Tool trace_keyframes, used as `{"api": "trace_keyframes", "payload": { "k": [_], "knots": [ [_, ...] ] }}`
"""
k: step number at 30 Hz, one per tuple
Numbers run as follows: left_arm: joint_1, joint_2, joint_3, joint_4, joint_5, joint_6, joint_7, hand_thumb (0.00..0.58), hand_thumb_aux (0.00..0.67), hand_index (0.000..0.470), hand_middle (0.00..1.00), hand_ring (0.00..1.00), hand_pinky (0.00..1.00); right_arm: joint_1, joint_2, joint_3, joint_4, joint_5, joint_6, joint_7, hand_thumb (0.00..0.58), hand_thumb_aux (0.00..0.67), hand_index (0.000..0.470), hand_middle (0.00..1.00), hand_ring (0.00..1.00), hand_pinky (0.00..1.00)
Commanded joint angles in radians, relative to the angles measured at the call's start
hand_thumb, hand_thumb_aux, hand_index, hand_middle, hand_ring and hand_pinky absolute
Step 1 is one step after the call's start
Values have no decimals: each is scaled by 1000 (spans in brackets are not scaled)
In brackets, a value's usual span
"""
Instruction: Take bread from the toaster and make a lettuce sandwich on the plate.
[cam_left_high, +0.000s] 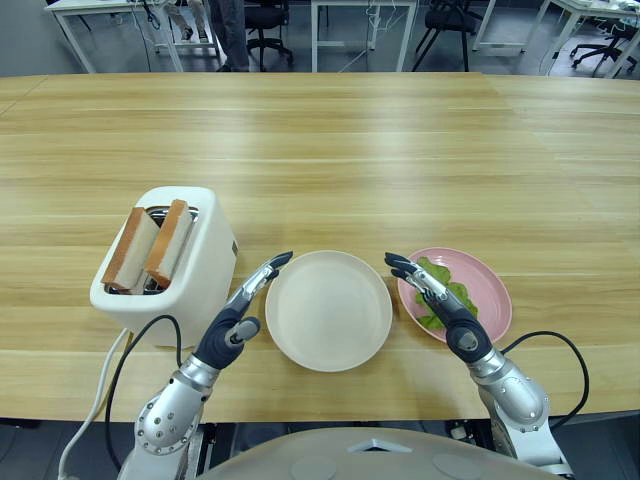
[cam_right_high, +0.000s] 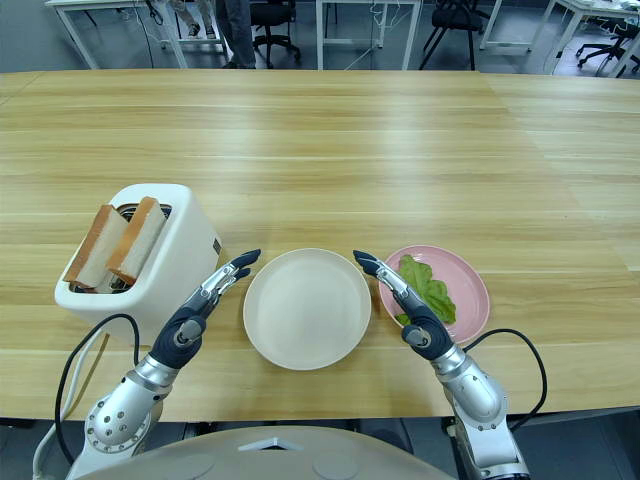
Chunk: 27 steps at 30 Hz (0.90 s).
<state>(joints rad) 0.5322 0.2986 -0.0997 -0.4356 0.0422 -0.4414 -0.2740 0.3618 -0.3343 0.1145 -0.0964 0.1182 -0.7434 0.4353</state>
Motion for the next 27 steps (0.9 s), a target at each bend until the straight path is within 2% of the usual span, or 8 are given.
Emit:
{"api": "trace_keyframes", "payload": {
  "k": [1,7,9,13,16,18,21,27],
  "knots": [
    [6,-1,7,8,11,6,6,0,0,0,0,0,0,-4,-20,5,15,1,-8,28,0,0,0,0,0,0],
    [6,0,11,-16,30,-4,16,0,0,0,0,0,0,-5,-23,3,21,5,-15,32,0,0,0,0,0,0],
    [-2,-18,58,-124,76,9,56,0,0,0,0,0,0,-6,-15,-4,21,6,-15,24,0,0,0,0,0,0],
    [-114,-80,293,-396,165,200,171,0,0,0,0,0,0,-9,-2,-21,11,12,-4,6,0,0,0,0,0,0],
    [-214,-20,499,-475,216,339,175,0,0,0,0,0,0,-7,7,-25,5,3,-2,-4,0,0,0,0,0,0],
    [-260,51,597,-472,300,398,154,0,0,0,0,0,0,-6,12,-23,3,-3,-4,-10,0,0,0,0,0,0],
    [-280,144,666,-428,440,456,123,0,0,0,0,0,0,-9,19,-20,-5,-7,-1,-19,0,0,0,0,0,0],
    [-174,256,605,-219,782,506,54,0,0,0,0,0,0,-14,25,-21,-13,-10,6,-25,0,0,0,0,0,0]
  ]
}}
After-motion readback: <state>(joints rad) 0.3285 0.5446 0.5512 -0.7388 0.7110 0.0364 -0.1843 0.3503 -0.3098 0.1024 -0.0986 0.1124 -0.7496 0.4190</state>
